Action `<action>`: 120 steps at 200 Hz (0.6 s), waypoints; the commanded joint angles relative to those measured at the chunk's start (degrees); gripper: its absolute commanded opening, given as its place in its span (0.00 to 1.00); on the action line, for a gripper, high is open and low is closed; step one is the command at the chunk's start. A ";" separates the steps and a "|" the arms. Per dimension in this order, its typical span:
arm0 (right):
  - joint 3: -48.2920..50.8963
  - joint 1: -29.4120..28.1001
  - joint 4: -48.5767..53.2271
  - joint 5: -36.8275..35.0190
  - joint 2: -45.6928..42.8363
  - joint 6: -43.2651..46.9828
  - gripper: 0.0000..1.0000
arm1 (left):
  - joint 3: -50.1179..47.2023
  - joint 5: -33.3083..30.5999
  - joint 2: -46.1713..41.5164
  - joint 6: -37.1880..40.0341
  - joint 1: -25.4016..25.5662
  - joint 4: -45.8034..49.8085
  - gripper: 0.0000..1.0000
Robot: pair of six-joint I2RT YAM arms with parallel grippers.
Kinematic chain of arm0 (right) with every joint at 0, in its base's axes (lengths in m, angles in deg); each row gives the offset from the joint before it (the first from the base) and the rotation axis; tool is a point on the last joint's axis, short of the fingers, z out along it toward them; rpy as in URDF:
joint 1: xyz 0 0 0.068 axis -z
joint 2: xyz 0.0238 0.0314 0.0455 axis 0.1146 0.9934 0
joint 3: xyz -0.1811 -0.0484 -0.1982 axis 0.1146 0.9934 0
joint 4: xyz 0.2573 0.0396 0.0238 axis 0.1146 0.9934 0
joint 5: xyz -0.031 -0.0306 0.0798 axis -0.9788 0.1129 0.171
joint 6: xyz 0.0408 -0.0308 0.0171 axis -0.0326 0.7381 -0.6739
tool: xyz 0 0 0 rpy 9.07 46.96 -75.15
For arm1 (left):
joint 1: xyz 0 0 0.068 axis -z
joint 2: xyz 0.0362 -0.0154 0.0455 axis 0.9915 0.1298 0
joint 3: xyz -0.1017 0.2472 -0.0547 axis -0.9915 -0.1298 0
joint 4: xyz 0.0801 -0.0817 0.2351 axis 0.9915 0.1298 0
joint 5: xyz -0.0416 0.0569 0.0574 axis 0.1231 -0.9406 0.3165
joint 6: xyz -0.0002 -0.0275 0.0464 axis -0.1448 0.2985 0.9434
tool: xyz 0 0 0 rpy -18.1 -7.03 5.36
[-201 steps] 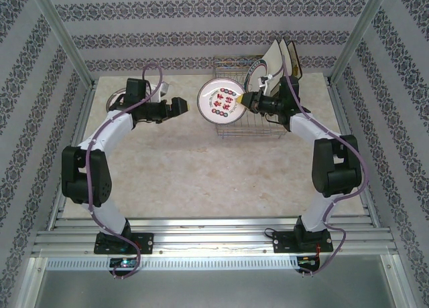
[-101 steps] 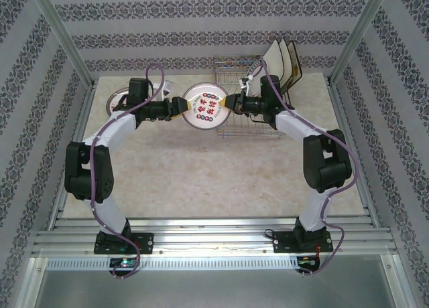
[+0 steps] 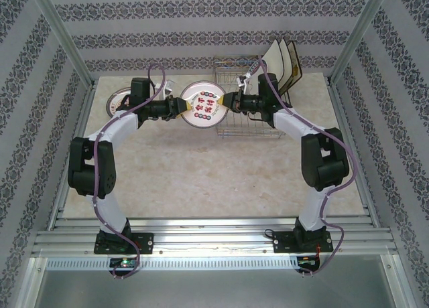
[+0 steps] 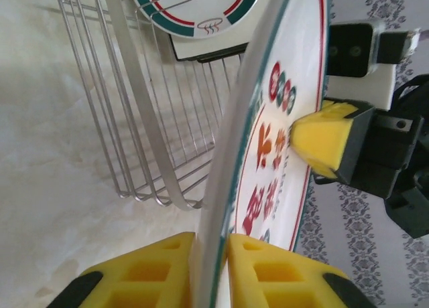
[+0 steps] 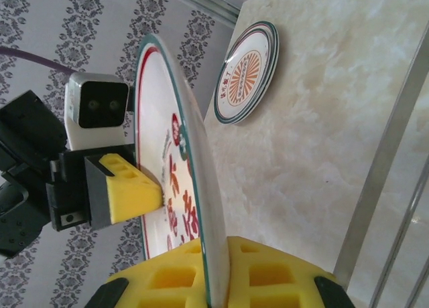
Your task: Unload the plates from the dish rack
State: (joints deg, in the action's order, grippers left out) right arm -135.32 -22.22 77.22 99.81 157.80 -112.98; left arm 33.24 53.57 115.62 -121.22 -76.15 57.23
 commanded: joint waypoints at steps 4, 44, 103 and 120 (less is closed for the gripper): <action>-2.81 -1.18 -1.99 1.85 0.78 0.02 0.00 | 1.38 2.05 1.15 -1.66 0.47 -4.29 0.02; -4.02 -1.17 2.34 0.03 0.83 2.29 0.02 | 0.90 2.59 1.32 -2.07 0.31 -4.94 0.00; -3.43 0.13 12.02 -4.27 -2.22 9.17 0.89 | -1.59 4.44 1.53 -7.82 -1.47 -13.24 0.00; -4.21 0.59 16.48 -6.45 -3.34 11.92 0.98 | -1.48 4.65 1.41 -8.31 -1.73 -13.80 0.00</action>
State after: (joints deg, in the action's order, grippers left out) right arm -138.05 -22.44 87.47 96.53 158.24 -106.20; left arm 32.17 55.48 116.80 -127.05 -77.00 50.25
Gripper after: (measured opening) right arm 0.959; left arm 0.086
